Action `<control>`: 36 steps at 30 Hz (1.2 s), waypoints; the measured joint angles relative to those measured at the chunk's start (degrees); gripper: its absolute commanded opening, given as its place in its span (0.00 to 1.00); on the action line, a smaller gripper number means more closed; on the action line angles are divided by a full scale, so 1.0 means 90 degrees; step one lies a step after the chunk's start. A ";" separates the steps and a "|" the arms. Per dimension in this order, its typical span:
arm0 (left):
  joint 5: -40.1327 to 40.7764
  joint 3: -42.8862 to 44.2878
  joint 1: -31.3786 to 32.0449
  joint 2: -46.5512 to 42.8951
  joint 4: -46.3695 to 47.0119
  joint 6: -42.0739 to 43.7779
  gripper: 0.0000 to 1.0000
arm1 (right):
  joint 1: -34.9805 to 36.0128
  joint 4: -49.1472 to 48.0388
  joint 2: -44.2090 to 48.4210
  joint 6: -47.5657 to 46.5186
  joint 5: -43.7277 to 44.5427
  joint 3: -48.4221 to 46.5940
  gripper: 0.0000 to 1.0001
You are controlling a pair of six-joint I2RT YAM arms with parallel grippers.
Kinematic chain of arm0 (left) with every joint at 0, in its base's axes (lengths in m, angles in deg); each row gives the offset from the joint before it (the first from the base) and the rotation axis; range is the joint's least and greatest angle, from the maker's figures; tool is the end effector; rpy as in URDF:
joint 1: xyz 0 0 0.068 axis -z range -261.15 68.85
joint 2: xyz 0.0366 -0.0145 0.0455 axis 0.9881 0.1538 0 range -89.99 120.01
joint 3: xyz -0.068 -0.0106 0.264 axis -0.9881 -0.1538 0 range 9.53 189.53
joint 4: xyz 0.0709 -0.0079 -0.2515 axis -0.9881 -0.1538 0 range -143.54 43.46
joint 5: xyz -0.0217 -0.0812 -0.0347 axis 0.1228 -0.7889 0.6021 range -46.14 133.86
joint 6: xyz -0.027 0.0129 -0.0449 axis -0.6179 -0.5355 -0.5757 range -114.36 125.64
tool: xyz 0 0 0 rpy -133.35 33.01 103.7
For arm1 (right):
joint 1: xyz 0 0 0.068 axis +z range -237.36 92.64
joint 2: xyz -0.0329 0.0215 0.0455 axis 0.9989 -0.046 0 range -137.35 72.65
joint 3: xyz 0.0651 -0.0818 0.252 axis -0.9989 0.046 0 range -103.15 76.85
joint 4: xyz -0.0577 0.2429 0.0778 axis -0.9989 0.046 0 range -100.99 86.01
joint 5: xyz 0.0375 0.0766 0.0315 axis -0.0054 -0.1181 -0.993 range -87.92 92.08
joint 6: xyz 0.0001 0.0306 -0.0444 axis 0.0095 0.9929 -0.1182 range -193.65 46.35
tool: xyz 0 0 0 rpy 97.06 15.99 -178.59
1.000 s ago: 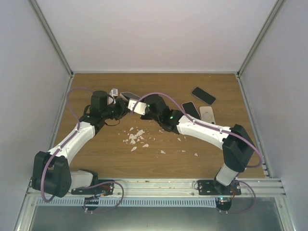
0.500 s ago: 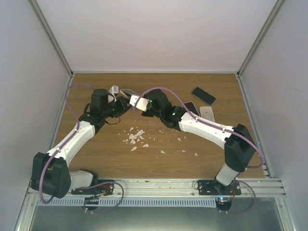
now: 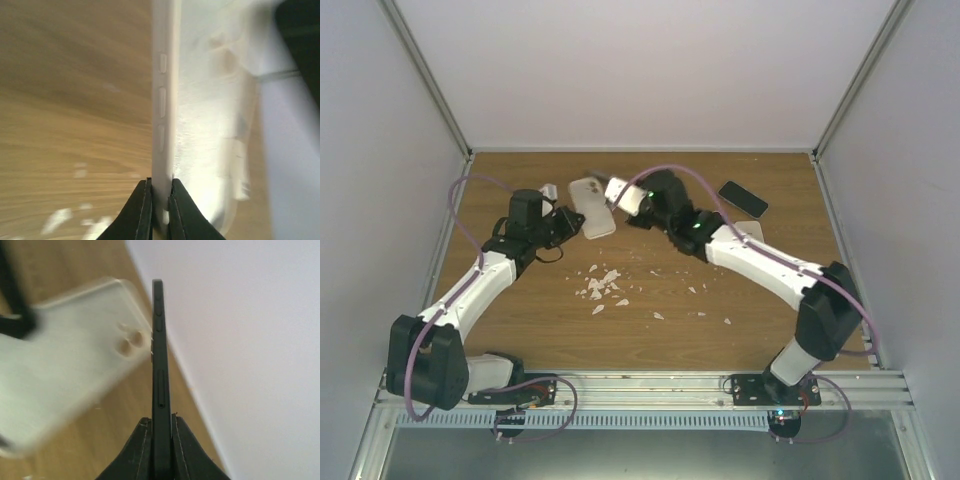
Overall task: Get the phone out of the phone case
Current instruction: Remove the phone case from the phone, then place the phone case at the center of the board.
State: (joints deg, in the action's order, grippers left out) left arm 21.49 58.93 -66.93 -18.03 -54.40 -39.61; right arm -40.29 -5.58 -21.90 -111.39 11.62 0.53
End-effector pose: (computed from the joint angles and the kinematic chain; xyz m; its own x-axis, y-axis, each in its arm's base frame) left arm 0.2678 -0.0819 0.2719 -0.7328 -0.4918 -0.4702 0.0353 0.6626 -0.7481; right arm 0.2716 0.2833 0.3133 0.1626 -0.7114 -0.6837 -0.6564 0.4393 -0.6133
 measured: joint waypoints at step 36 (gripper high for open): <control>-0.0503 0.1161 -0.2008 0.1144 -0.1610 0.4435 0.00 | -0.1035 0.0595 0.1460 0.0481 0.0068 0.0172 0.01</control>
State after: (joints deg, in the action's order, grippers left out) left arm 16.97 69.38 -85.01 -7.73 -68.89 0.30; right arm -49.61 -0.23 -8.76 -107.06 12.23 2.08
